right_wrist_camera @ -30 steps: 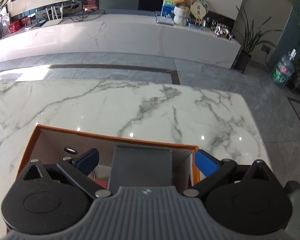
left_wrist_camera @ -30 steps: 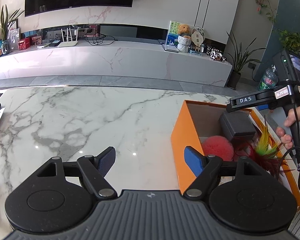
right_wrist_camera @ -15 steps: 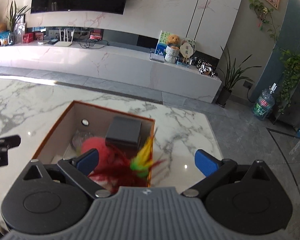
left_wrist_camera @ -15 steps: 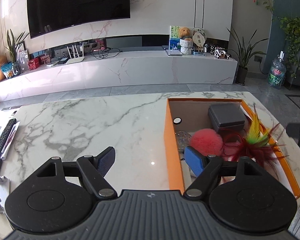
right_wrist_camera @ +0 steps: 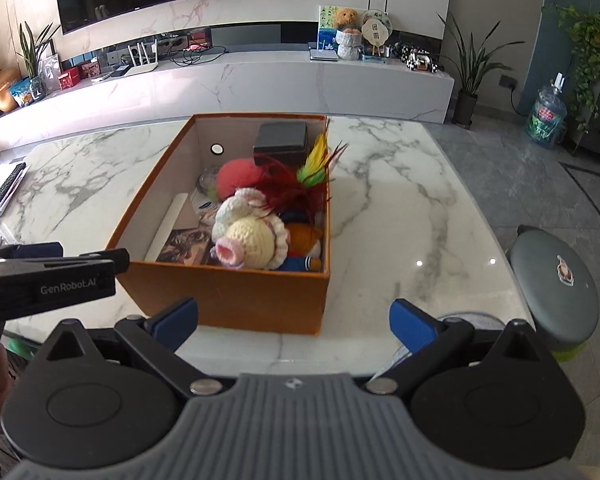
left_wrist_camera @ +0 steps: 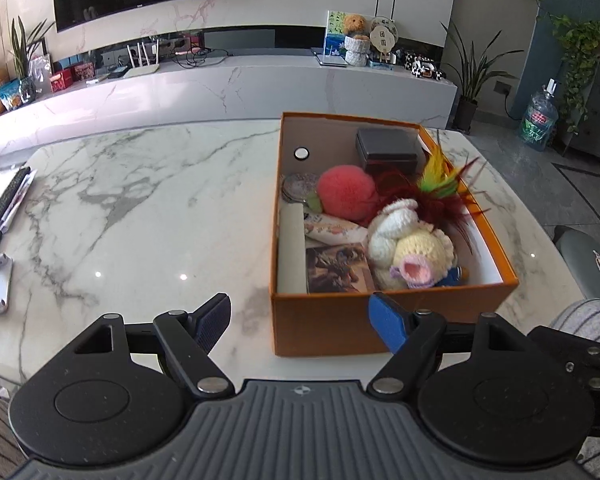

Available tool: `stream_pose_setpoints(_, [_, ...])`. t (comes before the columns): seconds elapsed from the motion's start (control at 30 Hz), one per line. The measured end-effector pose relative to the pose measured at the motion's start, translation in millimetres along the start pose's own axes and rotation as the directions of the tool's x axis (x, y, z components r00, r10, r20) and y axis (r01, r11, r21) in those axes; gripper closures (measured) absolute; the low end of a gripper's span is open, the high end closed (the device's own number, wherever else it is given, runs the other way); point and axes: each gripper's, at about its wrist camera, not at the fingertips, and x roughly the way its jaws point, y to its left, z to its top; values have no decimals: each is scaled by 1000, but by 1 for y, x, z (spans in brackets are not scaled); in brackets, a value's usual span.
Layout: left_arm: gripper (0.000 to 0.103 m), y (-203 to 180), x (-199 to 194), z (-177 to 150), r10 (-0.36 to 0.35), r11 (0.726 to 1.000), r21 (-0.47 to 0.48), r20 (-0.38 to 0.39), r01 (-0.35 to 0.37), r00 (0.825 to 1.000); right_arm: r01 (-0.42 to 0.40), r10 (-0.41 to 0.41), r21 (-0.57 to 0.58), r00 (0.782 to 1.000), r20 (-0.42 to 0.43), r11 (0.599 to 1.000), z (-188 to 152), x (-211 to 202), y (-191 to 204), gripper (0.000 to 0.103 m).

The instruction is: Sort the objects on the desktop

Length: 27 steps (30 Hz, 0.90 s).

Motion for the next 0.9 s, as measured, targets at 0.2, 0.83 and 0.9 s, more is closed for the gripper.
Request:
stream_pose_setpoints(0.2, [13, -15, -6, -5, 25, 1000, 19, -12, -25, 1000, -18, 18, 19, 1000, -17, 1000, -10, -7, 2, 1])
stream_pose_setpoints(0.83, [13, -14, -10, -9, 82, 997, -1, -23, -82, 996, 14, -14, -2, 999, -38, 1000, -8, 1, 5, 1])
stream_pose_setpoints(0.9, [13, -15, -10, -9, 90, 996, 7, -25, -90, 996, 15, -15, -2, 999, -40, 1000, -8, 1, 6, 1])
